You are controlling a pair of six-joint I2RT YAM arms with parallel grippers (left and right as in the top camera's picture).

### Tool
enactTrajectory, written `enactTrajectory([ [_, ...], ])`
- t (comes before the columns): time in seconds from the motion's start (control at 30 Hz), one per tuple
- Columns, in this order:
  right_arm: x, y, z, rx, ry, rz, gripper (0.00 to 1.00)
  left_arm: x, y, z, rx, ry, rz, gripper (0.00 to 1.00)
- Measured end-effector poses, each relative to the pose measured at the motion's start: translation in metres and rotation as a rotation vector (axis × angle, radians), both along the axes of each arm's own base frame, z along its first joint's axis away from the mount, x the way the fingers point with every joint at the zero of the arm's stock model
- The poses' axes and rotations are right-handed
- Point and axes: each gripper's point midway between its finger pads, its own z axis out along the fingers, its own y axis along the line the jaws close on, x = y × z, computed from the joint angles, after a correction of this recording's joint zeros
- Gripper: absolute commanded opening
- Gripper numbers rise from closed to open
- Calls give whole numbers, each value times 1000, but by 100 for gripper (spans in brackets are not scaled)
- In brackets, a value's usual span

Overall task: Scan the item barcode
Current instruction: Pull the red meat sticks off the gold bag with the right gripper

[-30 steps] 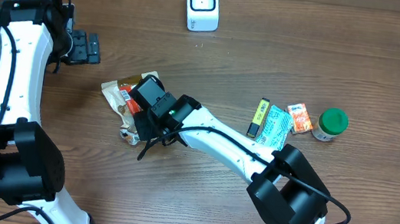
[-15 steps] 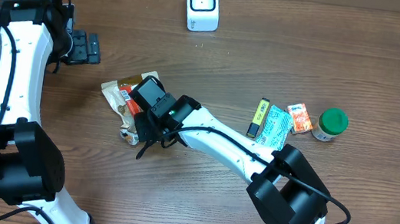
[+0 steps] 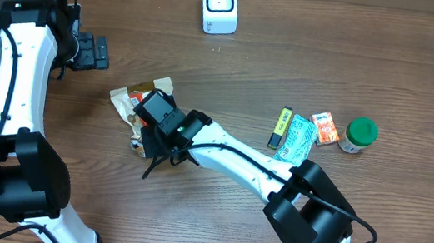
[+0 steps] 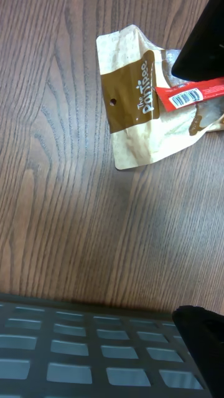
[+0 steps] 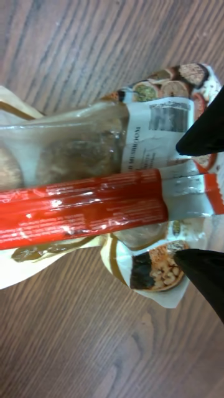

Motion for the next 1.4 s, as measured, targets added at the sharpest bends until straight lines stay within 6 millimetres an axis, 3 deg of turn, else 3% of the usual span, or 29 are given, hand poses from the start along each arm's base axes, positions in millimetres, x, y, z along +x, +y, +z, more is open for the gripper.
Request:
enactTrajectory([
  [0.27,0,13,-2,-11,-87,56,49,0,0,0,0,0,0,100],
  [0.6,7,11,-10,-71,-168,86,44,0,0,0,0,0,0,100],
  [1.0,8,10,-12,-84,-179,95,4,0,0,0,0,0,0,100],
  [1.23,12,5,-12,-106,-197,98,4,0,0,0,0,0,0,100],
  [1.4,18,-12,-6,-182,-235,70,4,0,0,0,0,0,0,100],
])
